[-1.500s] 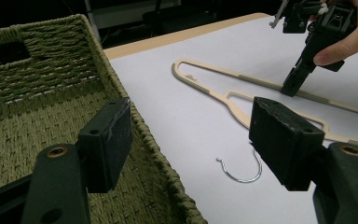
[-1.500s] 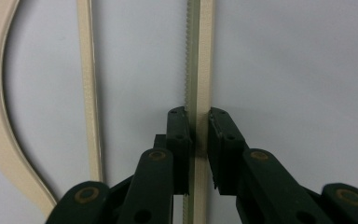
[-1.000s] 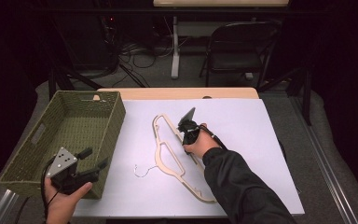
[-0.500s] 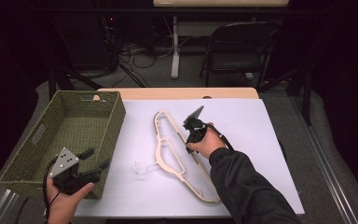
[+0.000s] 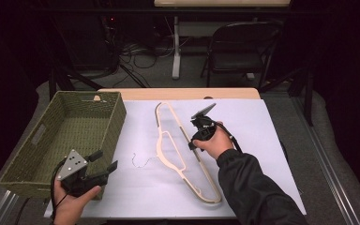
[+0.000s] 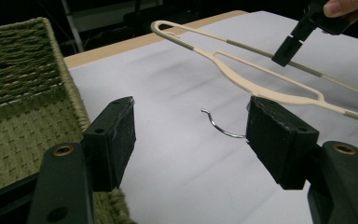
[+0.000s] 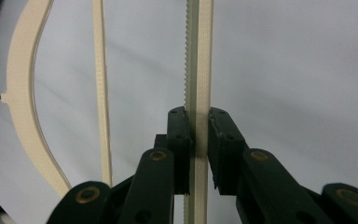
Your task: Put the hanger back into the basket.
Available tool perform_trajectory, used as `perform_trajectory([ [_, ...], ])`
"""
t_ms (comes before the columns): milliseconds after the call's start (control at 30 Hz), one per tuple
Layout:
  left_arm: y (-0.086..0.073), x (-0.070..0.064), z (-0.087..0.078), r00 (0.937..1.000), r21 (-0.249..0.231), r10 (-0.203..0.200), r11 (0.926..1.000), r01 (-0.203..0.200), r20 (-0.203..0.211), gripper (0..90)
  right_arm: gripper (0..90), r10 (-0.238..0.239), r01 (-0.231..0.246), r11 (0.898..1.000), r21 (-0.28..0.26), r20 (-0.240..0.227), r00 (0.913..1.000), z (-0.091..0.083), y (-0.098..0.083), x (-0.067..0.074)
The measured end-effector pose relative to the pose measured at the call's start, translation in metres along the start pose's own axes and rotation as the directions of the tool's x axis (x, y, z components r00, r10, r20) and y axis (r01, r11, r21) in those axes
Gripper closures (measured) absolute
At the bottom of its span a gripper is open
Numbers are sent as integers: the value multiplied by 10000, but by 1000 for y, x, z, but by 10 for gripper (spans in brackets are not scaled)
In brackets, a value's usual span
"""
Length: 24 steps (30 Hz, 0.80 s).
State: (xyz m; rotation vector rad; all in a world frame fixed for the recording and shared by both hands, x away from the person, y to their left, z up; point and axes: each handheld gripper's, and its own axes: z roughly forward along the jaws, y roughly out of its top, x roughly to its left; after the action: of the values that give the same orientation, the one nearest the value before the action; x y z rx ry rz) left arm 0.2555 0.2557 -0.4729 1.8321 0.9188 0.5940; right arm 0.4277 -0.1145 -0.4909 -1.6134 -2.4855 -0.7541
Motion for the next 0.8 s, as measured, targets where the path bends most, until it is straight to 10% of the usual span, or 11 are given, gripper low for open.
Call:
perform_trajectory([
  [433,8,-30,8,9958,-300,411,9988,-388,822,344,798,489,-528,9957,-757,-524,9974,-23,-8,-13],
  [800,9,-54,33,9896,-74,437,9990,-431,1372,344,798,891,-1172,9682,-2212,-1332,9871,-40,-15,-17],
])
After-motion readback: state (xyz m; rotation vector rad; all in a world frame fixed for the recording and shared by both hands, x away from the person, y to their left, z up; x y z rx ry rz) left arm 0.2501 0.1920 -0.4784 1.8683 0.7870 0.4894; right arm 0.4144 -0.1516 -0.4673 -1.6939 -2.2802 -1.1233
